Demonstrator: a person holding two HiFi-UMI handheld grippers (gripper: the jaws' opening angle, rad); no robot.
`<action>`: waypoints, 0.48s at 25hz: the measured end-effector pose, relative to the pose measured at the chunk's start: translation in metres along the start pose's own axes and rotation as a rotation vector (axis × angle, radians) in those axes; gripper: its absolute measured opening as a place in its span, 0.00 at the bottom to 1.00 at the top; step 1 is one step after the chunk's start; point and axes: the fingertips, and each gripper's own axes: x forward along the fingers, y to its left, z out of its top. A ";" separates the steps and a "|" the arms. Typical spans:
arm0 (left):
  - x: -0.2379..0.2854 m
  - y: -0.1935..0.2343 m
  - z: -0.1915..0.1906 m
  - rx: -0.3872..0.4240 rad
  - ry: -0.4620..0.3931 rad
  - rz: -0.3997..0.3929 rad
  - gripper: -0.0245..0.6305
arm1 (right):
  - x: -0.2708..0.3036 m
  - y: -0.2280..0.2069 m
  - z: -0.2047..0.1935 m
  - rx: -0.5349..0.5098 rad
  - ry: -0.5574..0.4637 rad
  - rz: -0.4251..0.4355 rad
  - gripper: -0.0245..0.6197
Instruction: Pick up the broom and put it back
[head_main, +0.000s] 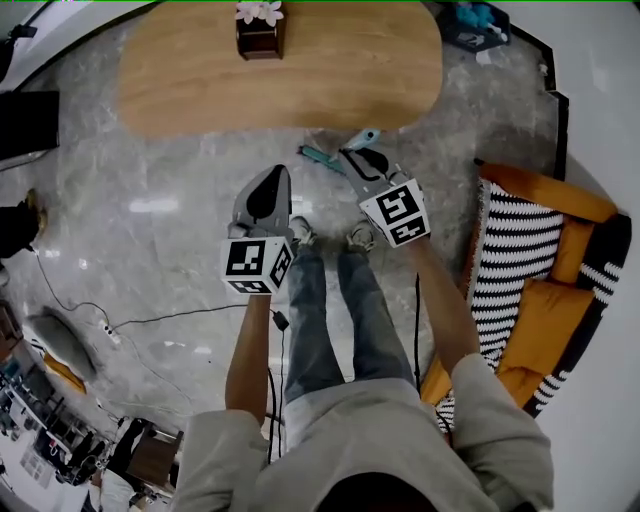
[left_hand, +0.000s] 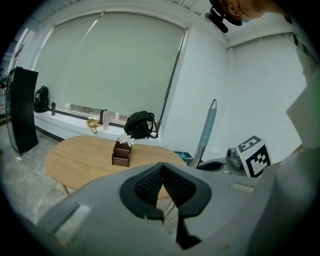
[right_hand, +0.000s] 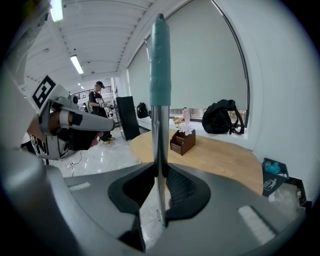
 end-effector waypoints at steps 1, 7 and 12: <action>0.000 0.004 -0.002 -0.002 0.004 -0.003 0.04 | 0.004 0.001 -0.004 -0.001 0.008 -0.001 0.15; -0.004 0.025 -0.011 -0.023 0.015 -0.004 0.04 | 0.024 0.010 -0.029 -0.009 0.060 0.015 0.15; -0.003 0.037 -0.025 -0.040 0.034 0.001 0.04 | 0.047 0.012 -0.045 0.000 0.097 0.044 0.15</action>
